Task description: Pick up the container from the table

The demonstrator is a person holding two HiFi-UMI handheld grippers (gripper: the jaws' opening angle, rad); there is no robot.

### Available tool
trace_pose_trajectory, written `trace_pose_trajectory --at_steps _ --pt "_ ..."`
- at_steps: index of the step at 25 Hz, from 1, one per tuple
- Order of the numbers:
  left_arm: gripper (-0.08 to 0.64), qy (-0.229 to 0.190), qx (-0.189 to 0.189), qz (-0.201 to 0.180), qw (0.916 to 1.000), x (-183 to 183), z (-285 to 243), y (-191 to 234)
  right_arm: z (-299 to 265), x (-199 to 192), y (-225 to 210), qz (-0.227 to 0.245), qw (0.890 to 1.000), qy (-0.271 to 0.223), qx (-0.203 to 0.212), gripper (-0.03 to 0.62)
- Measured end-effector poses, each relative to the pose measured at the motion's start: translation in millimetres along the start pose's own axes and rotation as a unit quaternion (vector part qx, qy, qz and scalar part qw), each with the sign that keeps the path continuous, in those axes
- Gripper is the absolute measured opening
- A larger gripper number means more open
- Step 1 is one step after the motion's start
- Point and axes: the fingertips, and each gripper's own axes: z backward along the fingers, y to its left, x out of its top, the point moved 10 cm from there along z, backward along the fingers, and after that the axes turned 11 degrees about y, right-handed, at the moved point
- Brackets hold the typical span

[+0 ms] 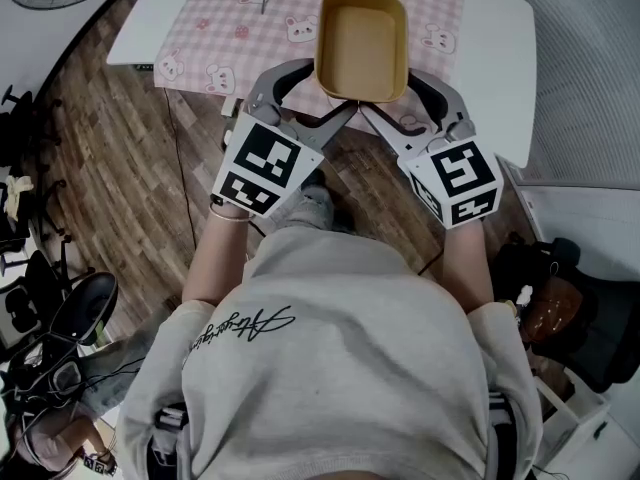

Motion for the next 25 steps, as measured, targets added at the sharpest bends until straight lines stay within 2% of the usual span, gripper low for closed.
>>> trace_pose_trajectory --at_steps 25 --pt "0.284 0.002 0.013 0.001 0.9999 -4.5 8.4 -7.7 2.7 -2.6 8.3 -0.002 1.0 -0.005 0.007 0.284"
